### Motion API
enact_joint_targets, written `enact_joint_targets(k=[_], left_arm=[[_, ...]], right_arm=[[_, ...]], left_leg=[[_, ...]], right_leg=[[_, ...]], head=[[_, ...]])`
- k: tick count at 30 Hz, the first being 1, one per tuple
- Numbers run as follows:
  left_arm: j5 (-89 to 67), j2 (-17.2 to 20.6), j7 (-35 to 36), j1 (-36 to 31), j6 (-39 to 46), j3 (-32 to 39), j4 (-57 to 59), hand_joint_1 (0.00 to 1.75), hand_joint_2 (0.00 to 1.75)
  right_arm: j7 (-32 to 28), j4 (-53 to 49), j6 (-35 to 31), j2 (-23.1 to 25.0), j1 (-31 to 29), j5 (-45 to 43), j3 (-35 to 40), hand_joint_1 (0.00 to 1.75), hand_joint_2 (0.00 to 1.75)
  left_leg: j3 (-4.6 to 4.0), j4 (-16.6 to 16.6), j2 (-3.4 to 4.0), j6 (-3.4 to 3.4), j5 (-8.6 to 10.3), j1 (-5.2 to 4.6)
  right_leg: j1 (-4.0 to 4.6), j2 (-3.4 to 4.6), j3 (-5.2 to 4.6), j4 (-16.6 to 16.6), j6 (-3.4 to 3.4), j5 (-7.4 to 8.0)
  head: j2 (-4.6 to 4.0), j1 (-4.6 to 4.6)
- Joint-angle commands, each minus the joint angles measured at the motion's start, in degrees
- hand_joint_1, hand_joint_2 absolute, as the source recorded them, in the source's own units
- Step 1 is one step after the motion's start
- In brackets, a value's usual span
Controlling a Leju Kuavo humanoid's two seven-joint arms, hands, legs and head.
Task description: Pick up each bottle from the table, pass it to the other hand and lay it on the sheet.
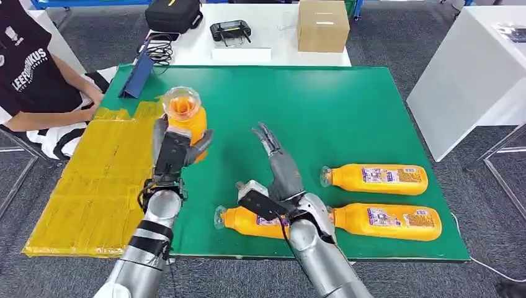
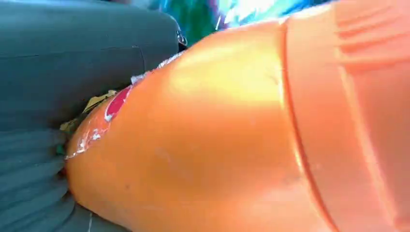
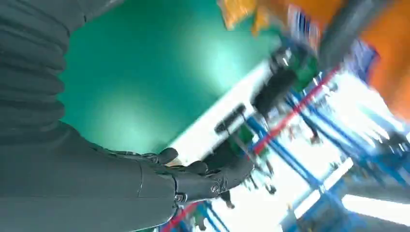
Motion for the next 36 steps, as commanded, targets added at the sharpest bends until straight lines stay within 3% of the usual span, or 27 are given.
enact_joint_targets(k=[1, 3, 6, 7, 8, 10, 12, 16, 36], left_arm=[[-31.38, 9.19, 14.24, -14.83, 10.37, 9.43, 19.54, 1.75, 1.75], [-39.02, 12.14, 14.22, -19.09, 14.83, 13.26, 29.14, 1.75, 1.75], [-39.04, 12.18, 13.61, -19.21, 14.83, 13.86, 29.38, 1.75, 1.75], [-53.44, 13.45, 23.67, -17.23, 14.83, 13.21, 25.92, 1.75, 1.75], [-55.02, 17.27, 29.53, -16.73, 14.83, 7.23, 27.38, 1.75, 1.75], [-55.02, 23.41, 35.25, -18.09, 14.83, -0.72, 37.79, 1.75, 1.75], [-55.02, 24.8, 34.72, -17.28, 14.83, -1.15, 39.44, 1.75, 1.75], [-55.02, 24.8, 34.72, -17.28, 14.83, -1.15, 39.44, 1.75, 1.75], [-55.02, 24.8, 34.72, -17.28, 14.83, -1.15, 39.44, 1.75, 1.75]], right_arm=[[0.26, -14.04, -0.92, -4.8, 1.69, -0.84, -0.23, 0.0, 1.75], [0.28, -16.02, -0.97, -5.51, 1.92, -1.38, 0.5, 0.0, 1.75], [0.34, -16.18, -0.96, -5.5, 1.95, -1.44, 0.58, 0.0, 1.75], [-0.47, -16.04, -0.72, -5.69, 1.77, -2.24, 1.18, 0.0, 1.75], [-1.04, -16.1, -0.74, -6.06, 1.53, -2.62, 1.81, 0.0, 1.75], [-1.39, -16.77, -1.91, -6.96, 0.46, -4.07, 3.63, 0.0, 1.75], [-1.71, -17.51, -1.81, -7.49, 0.47, -4.56, 4.09, 0.0, 1.75], [-1.71, -17.51, -1.81, -7.49, 0.47, -4.56, 4.09, 0.0, 1.75], [-1.71, -17.51, -1.81, -7.49, 0.47, -4.56, 4.09, 0.0, 1.75]], left_leg=[[0.08, -0.04, -0.05, 0.05, 0.04, 0.0], [0.14, -0.09, -0.07, 0.02, 0.07, -0.02], [0.24, -0.13, 0.12, -0.01, 0.05, 0.01], [0.16, -0.05, 0.07, -0.01, 0.03, 0.0], [0.23, -0.08, 0.1, -0.01, 0.03, 0.03], [0.34, -0.16, 0.21, 0.01, 0.02, 0.01], [0.37, -0.19, 0.18, 0.02, 0.02, 0.05], [0.22, -0.07, 0.42, 0.01, 0.0, 0.07], [0.29, -0.17, 0.21, 0.07, 0.04, 0.09]], right_leg=[[0.01, -0.11, 0.1, -0.05, 0.01, 0.02], [0.0, -0.13, 0.14, -0.05, -0.02, 0.01], [0.03, 0.05, 0.15, -0.08, -0.04, 0.05], [0.01, 0.02, 0.09, -0.01, -0.01, 0.0], [0.04, 0.06, 0.13, -0.03, -0.02, 0.0], [0.02, 0.18, 0.17, -0.05, -0.02, 0.0], [0.05, 0.16, 0.25, -0.06, 0.0, 0.0], [0.06, 0.36, 0.07, 0.04, 0.01, 0.0], [0.11, 0.12, 0.26, -0.14, 0.02, 0.01]], head=[[0.0, 0.02], [0.0, 0.02], [0.0, 0.0], [0.0, 0.04], [0.0, 0.0], [0.0, 0.02], [0.0, 0.02], [0.0, 0.02], [0.0, 0.02]])
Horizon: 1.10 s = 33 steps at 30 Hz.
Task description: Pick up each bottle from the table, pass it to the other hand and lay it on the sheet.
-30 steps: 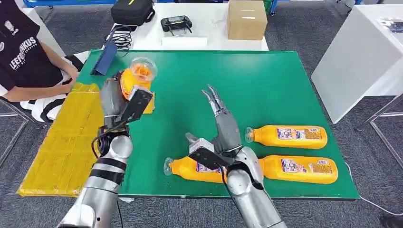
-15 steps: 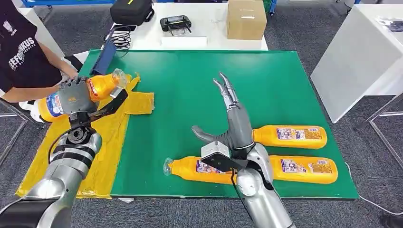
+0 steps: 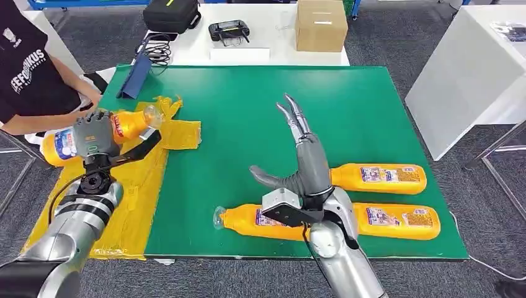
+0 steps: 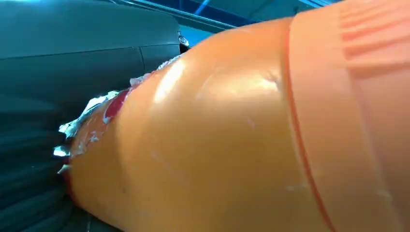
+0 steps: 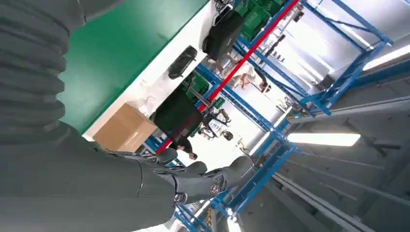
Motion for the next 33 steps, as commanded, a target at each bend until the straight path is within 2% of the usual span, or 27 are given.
enact_joint_targets(k=[1, 33], left_arm=[[-1.24, 0.36, 0.19, -3.33, 0.09, -1.74, 4.4, 1.75, 1.75], [-1.24, 0.36, 0.19, -3.33, 0.09, -1.74, 4.4, 1.75, 1.75]], right_arm=[[-0.2, 0.77, -0.08, -2.5, -2.32, -0.23, 1.29, 0.0, 1.75], [-0.2, 0.77, -0.08, -2.5, -2.32, -0.23, 1.29, 0.0, 1.75]], left_leg=[[0.03, -0.01, -0.08, 0.05, 0.0, 0.02], [0.06, -0.03, -0.09, 0.06, -0.01, 0.02]], right_leg=[[0.03, -0.1, 0.07, -0.04, 0.02, -0.01], [0.03, -0.11, 0.1, -0.05, 0.02, -0.02]], head=[[0.0, 0.02], [0.0, 0.02]])
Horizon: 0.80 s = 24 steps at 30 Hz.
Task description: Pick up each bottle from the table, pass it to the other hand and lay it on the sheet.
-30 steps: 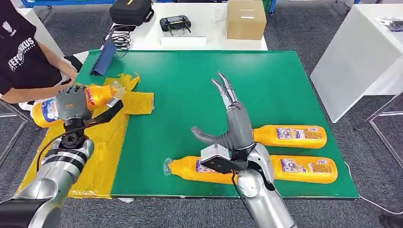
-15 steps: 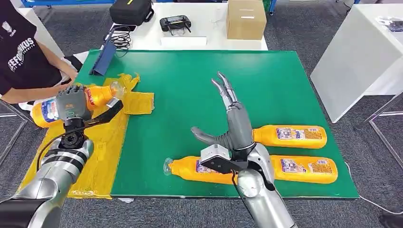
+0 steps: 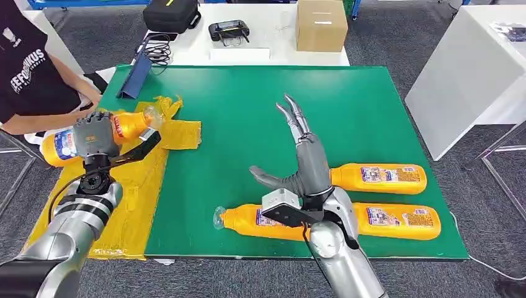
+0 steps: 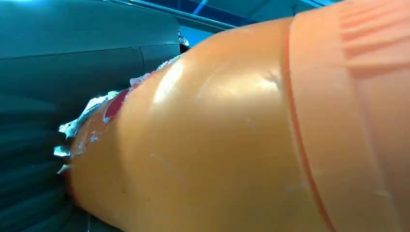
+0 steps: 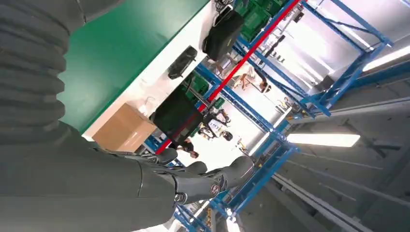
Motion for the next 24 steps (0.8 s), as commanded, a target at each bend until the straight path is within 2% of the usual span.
enact_joint_targets(k=[1, 2, 3, 4, 5, 7, 8, 10, 14, 23, 24], left_arm=[[-1.22, 0.12, 0.19, -3.06, 0.07, -1.39, 3.57, 1.75, 1.75], [-1.22, 0.12, 0.19, -3.06, 0.07, -1.39, 3.57, 1.75, 1.75], [-1.22, -5.36, -18.29, 2.56, 0.07, -2.78, 6.34, 1.75, 1.75], [-1.22, -5.36, -18.29, 2.56, 0.07, -2.78, 6.34, 1.75, 1.75], [-1.22, -5.36, -18.29, 2.56, 0.07, -2.78, 6.34, 1.75, 1.75], [-1.22, -5.36, -18.29, 2.56, 0.07, -2.78, 6.34, 1.75, 1.75], [-1.22, -5.36, -18.29, 2.56, 0.07, -2.78, 6.34, 1.75, 1.75], [-1.22, -5.36, -18.29, 2.56, 0.07, -2.78, 6.34, 1.75, 1.75], [-1.22, -5.36, -18.29, 2.56, 0.07, -2.78, 6.34, 1.75, 1.75], [-1.22, -5.36, -18.29, 2.56, 0.07, -2.78, 6.34, 1.75, 1.75], [-1.22, -3.92, -5.63, 8.28, 0.07, -19.08, -0.21, 1.75, 1.75]], right_arm=[[-0.2, 0.8, -0.08, -2.35, -2.28, -0.23, 1.16, 0.0, 1.75], [-0.2, 0.8, -0.08, -2.35, -2.28, -0.23, 1.16, 0.0, 1.75], [1.41, 5.28, 1.95, -3.15, -4.77, -0.11, 2.2, 0.0, 1.75], [1.41, 5.28, 1.95, -3.15, -4.77, -0.11, 2.2, 0.0, 1.75], [1.41, 5.28, 1.95, -3.15, -4.77, -0.11, 2.2, 0.0, 1.75], [1.41, 5.28, 1.95, -3.15, -4.77, -0.11, 2.2, 0.0, 1.75], [1.41, 5.28, 1.95, -3.15, -4.77, -0.11, 2.2, 0.0, 1.75], [1.41, 5.28, 1.95, -3.15, -4.77, -0.11, 2.2, 0.0, 1.75], [1.41, 5.28, 1.95, -3.15, -4.77, -0.11, 2.2, 0.0, 1.75], [1.41, 5.28, 1.95, -3.15, -4.77, -0.11, 2.2, 0.0, 1.75], [-0.53, 10.24, 0.65, -2.39, -7.08, -0.81, 1.84, 0.0, 1.75]], left_leg=[[0.14, -0.07, -0.11, 0.09, -0.01, 0.04], [0.06, -0.03, -0.09, 0.07, -0.01, 0.03], [0.15, -0.08, -0.12, 0.09, -0.01, 0.04], [0.04, -0.02, -0.08, 0.05, -0.01, 0.02], [0.42, -0.34, -0.13, 0.12, 0.06, -0.09], [0.41, -0.3, 0.03, 0.11, 0.02, -0.07], [0.27, -0.2, -0.31, 0.1, 0.04, -0.13], [0.13, -0.09, -0.39, 0.1, 0.01, 0.01], [0.11, -0.07, -0.04, 0.06, -0.03, -0.05], [0.08, -0.05, -0.26, 0.07, -0.01, 0.0], [0.07, -0.05, -0.26, 0.07, -0.01, -0.01]], right_leg=[[0.06, -0.13, 0.19, -0.11, 0.02, -0.02], [0.04, -0.12, 0.11, -0.06, 0.02, -0.02], [0.06, -0.15, 0.21, -0.12, 0.03, -0.02], [0.03, -0.1, 0.08, -0.04, 0.02, -0.02], [-0.08, -0.15, 0.44, -0.28, 0.07, 0.0], [-0.05, -0.02, 0.36, -0.27, 0.05, 0.01], [-0.12, -0.34, 0.34, -0.18, 0.06, -0.05], [0.04, -0.35, 0.27, -0.2, 0.06, -0.01], [-0.03, -0.08, 0.14, -0.07, 0.02, -0.04], [0.01, -0.14, 0.13, -0.1, 0.04, -0.01], [0.0, -0.14, 0.11, -0.09, 0.04, -0.01]], head=[[0.0, 0.0], [0.0, -0.02], [0.0, 0.0], [0.0, 0.0], [0.0, 0.0], [0.0, -0.11], [0.0, -0.04], [0.0, 0.04], [0.0, -0.04], [0.0, -0.02], [0.0, -0.02]])
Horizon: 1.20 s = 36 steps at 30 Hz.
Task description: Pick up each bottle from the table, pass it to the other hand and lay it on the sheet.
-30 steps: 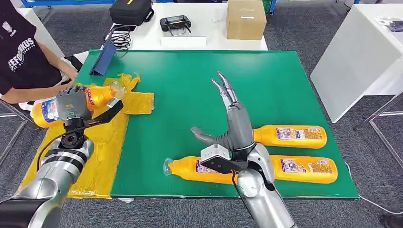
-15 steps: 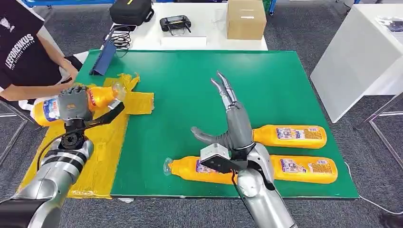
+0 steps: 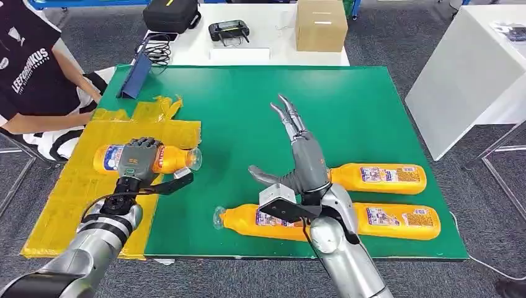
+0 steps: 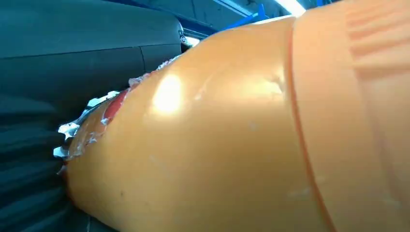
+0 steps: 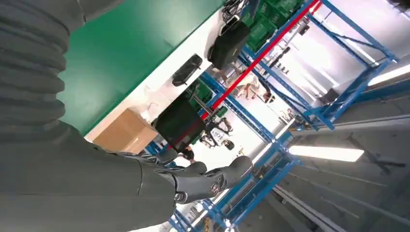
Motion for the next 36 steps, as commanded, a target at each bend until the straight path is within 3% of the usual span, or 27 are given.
enact_joint_targets(k=[1, 6, 9, 11, 12, 13, 14, 19, 29, 36], left_arm=[[-1.17, 0.52, 13.17, 3.88, -0.06, -17.3, -3.65, 1.75, 1.75], [-1.17, 0.95, 13.34, 4.5, -0.06, -18.02, -5.26, 1.75, 1.75], [-1.17, 0.95, 13.34, 4.5, -0.06, -18.02, -5.26, 1.75, 1.75], [-1.17, -0.15, 12.73, 3.69, -0.06, -17.37, -1.22, 1.75, 1.75], [-1.17, -0.71, 12.52, 2.7, -0.06, -17.04, 0.93, 1.13, 1.75], [-0.86, -0.41, 13.6, 2.17, -0.06, -17.68, 3.24, 0.23, 1.75], [-0.34, -1.51, 12.76, 0.57, -0.06, -14.76, 8.2, 0.03, 1.75], [-1.17, -2.67, 11.44, -2.31, -0.06, -12.21, 17.14, 0.0, 1.75], [-0.25, -2.97, 10.07, -3.02, -2.73, -12.02, 19.94, 0.0, 1.75], [1.59, -3.77, 8.35, -3.12, -5.8, -6.31, 19.6, 0.0, 1.75]], right_arm=[[-1.96, 8.79, -1.39, -1.38, -5.45, -0.99, 0.91, 0.0, 1.75], [-2.24, 9.2, -1.83, -1.44, -5.51, -1.2, 0.72, 0.0, 1.75], [-2.24, 9.2, -1.83, -1.44, -5.51, -1.2, 0.72, 0.0, 1.75], [-2.51, 9.21, -1.78, -1.4, -5.44, -0.82, 0.77, 0.0, 1.75], [-1.12, 8.63, -2.16, -2.02, -5.72, -1.63, 1.6, 0.0, 1.75], [-1.32, 9.25, -2.58, -2.06, -5.86, -2.02, 2.19, 0.0, 1.75], [-1.49, 9.48, -2.49, -1.69, -5.82, -1.92, 1.76, 0.0, 1.75], [-1.62, 9.81, -1.67, -1.42, -6.12, -1.41, 1.63, 0.0, 1.75], [-1.93, 10.01, -1.38, -0.95, -6.1, -1.27, 1.18, 0.0, 1.75], [-1.85, 10.3, -0.98, -0.56, -6.0, -0.28, 1.27, 0.0, 1.75]], left_leg=[[0.16, -0.09, -0.09, 0.09, 0.0, 0.01], [0.2, -0.08, 0.14, 0.07, -0.04, 0.01], [0.05, -0.04, -0.15, 0.05, -0.02, -0.01], [0.19, -0.12, -0.08, 0.1, -0.04, 0.03], [0.1, -0.08, -0.05, 0.06, -0.02, -0.03], [0.18, -0.14, -0.06, 0.08, -0.01, -0.02], [0.14, -0.11, -0.13, 0.07, 0.0, -0.01], [0.21, -0.15, -0.11, 0.07, 0.02, 0.0], [0.4, -0.21, -0.05, 0.11, 0.03, -0.01], [0.49, -0.2, -0.01, 0.07, 0.07, -0.02]], right_leg=[[0.03, -0.13, 0.21, -0.13, 0.04, -0.01], [0.02, 0.0, 0.19, -0.12, 0.03, -0.01], [0.01, -0.23, 0.13, -0.07, 0.03, -0.03], [0.06, -0.18, 0.28, -0.17, 0.04, 0.0], [-0.01, -0.14, 0.16, -0.08, 0.03, -0.01], [0.0, -0.19, 0.25, -0.14, 0.03, -0.01], [0.01, -0.25, 0.23, -0.12, 0.02, -0.02], [0.03, -0.22, 0.26, -0.17, 0.02, 0.02], [0.01, -0.13, 0.43, -0.24, 0.04, 0.06], [-0.01, -0.08, 0.58, -0.19, 0.01, 0.11]], head=[[0.0, 0.0], [0.0, 0.04], [0.0, 0.02], [0.0, 0.0], [0.0, 0.0], [0.0, 0.02], [0.0, 0.02], [0.0, 0.0], [0.0, 0.02], [0.0, 0.0]])
